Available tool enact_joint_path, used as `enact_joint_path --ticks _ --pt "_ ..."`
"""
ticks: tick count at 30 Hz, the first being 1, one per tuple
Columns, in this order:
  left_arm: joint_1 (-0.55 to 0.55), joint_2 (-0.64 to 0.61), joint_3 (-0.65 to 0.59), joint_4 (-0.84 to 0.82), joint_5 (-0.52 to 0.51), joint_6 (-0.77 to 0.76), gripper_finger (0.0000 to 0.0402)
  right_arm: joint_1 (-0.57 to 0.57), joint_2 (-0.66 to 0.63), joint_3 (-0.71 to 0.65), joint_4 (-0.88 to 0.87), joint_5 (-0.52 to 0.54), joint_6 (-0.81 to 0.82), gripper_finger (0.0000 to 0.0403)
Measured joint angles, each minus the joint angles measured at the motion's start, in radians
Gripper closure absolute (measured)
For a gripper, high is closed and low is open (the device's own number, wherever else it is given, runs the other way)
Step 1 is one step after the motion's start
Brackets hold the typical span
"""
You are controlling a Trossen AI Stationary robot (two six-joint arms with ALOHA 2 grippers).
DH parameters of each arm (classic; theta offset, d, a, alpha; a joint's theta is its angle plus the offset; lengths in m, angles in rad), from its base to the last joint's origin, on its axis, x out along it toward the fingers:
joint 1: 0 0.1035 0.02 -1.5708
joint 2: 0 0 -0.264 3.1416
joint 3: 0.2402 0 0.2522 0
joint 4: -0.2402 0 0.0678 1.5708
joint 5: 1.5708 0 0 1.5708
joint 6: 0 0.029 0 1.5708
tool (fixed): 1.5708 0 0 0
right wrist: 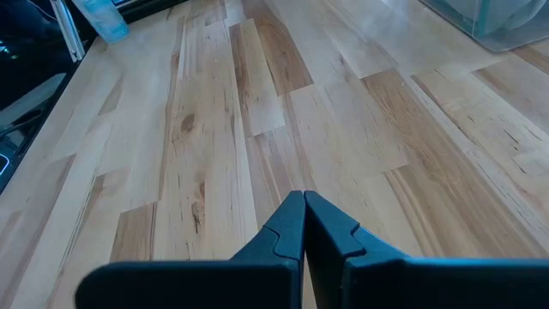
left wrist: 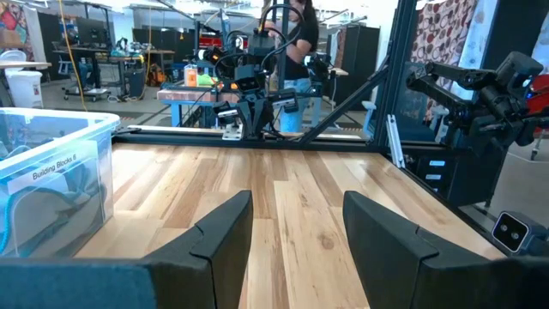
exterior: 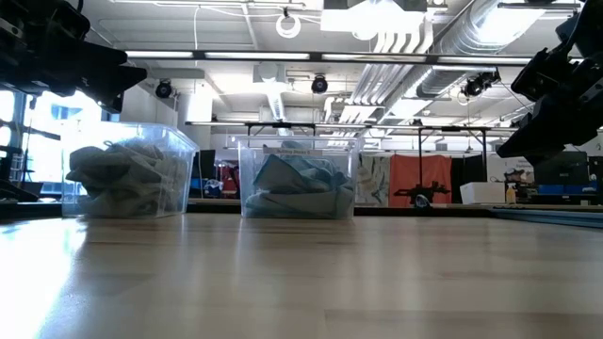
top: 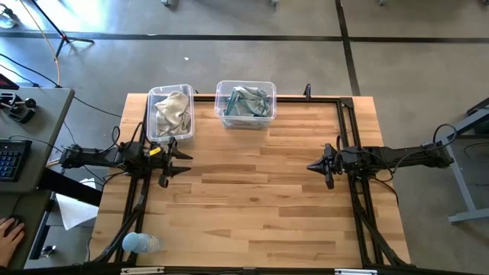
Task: Sort microfiber towel by color & place in baskets
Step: Return to Home Position
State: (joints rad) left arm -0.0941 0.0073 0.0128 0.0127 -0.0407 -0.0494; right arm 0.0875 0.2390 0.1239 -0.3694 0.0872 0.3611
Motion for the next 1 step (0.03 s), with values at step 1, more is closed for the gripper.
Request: enact_joint_path --ticks 1 --pt "0.000 0.000 0.000 0.000 0.000 0.000 0.0231 0.000 0.000 0.000 0.000 0.000 0.000 0.0402"
